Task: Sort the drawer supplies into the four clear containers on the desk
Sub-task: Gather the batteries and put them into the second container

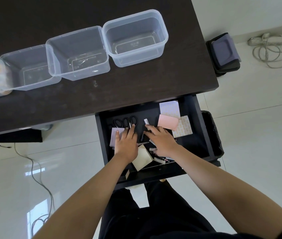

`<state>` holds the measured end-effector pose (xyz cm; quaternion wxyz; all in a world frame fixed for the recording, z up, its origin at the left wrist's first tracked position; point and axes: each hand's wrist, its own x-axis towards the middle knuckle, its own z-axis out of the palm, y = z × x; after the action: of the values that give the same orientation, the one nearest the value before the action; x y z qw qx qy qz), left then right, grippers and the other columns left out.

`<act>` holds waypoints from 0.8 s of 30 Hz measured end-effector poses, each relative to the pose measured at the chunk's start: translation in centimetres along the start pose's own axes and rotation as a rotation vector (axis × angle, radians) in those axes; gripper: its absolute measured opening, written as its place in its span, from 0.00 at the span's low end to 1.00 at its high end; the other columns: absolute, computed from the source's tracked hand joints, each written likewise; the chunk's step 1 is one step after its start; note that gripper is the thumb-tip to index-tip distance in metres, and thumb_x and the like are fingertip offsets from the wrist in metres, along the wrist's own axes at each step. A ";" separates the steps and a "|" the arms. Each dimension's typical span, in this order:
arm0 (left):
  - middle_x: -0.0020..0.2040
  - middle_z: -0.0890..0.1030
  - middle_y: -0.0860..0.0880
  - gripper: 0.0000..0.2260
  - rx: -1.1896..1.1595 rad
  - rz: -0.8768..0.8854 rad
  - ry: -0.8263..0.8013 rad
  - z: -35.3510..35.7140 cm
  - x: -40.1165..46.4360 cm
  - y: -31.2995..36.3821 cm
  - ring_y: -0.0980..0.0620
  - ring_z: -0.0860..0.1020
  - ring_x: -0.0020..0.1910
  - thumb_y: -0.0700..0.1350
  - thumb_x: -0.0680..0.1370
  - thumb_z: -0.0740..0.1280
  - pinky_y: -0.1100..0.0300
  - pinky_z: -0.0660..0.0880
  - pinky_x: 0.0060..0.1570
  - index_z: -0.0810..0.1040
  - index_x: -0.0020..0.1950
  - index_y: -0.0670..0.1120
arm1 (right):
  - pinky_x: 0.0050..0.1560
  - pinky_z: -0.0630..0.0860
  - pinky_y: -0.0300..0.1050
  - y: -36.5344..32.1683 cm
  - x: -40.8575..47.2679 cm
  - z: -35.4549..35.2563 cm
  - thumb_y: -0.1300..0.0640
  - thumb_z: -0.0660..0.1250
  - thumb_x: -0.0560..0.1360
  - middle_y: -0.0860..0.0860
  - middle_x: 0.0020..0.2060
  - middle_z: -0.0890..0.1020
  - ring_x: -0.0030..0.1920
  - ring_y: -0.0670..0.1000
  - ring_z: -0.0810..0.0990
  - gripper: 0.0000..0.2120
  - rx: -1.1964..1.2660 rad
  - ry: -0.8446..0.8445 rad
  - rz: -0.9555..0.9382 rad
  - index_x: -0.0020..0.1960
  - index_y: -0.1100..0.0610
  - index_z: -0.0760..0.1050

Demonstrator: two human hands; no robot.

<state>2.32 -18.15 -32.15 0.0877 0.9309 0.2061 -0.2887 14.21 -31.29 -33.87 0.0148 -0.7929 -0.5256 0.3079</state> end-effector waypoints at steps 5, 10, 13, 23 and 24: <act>0.76 0.55 0.44 0.20 -0.061 0.017 0.028 0.0 -0.1 1.0 0.44 0.56 0.74 0.46 0.79 0.57 0.42 0.46 0.74 0.64 0.71 0.45 | 0.57 0.74 0.50 0.8 -1.6 0.2 0.59 0.70 0.70 0.49 0.72 0.59 0.67 0.55 0.62 0.31 0.005 -0.047 -0.009 0.71 0.53 0.65; 0.65 0.67 0.45 0.16 -0.033 0.093 -0.006 0.1 -0.1 2.9 0.44 0.66 0.65 0.44 0.77 0.59 0.47 0.59 0.68 0.71 0.64 0.45 | 0.49 0.77 0.50 1.8 -3.0 0.0 0.57 0.69 0.72 0.45 0.66 0.67 0.61 0.53 0.69 0.25 0.108 -0.084 0.036 0.67 0.49 0.70; 0.61 0.71 0.46 0.17 -0.093 0.138 -0.032 0.2 0.4 3.9 0.45 0.70 0.61 0.42 0.75 0.60 0.50 0.61 0.64 0.72 0.63 0.47 | 0.53 0.77 0.52 2.5 -3.9 -0.1 0.58 0.69 0.71 0.46 0.60 0.73 0.57 0.51 0.76 0.23 0.274 -0.090 0.108 0.65 0.48 0.71; 0.64 0.71 0.48 0.23 -0.310 0.230 -0.123 0.3 0.7 5.3 0.47 0.70 0.65 0.42 0.75 0.61 0.52 0.61 0.67 0.67 0.70 0.48 | 0.42 0.77 0.46 4.6 -7.0 -0.7 0.59 0.66 0.73 0.51 0.49 0.80 0.50 0.54 0.79 0.08 0.340 0.175 0.393 0.52 0.56 0.79; 0.65 0.72 0.48 0.23 -0.317 0.238 -0.129 0.2 0.7 5.3 0.47 0.71 0.65 0.42 0.75 0.62 0.52 0.61 0.67 0.67 0.71 0.48 | 0.41 0.76 0.46 4.6 -7.1 -0.7 0.59 0.66 0.73 0.52 0.48 0.79 0.48 0.55 0.79 0.07 0.341 0.209 0.432 0.50 0.57 0.78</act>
<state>5.02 -22.71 -32.46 0.2795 0.9028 0.1317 -0.2992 16.49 -39.13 -31.52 0.1359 -0.8999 -0.2811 0.3044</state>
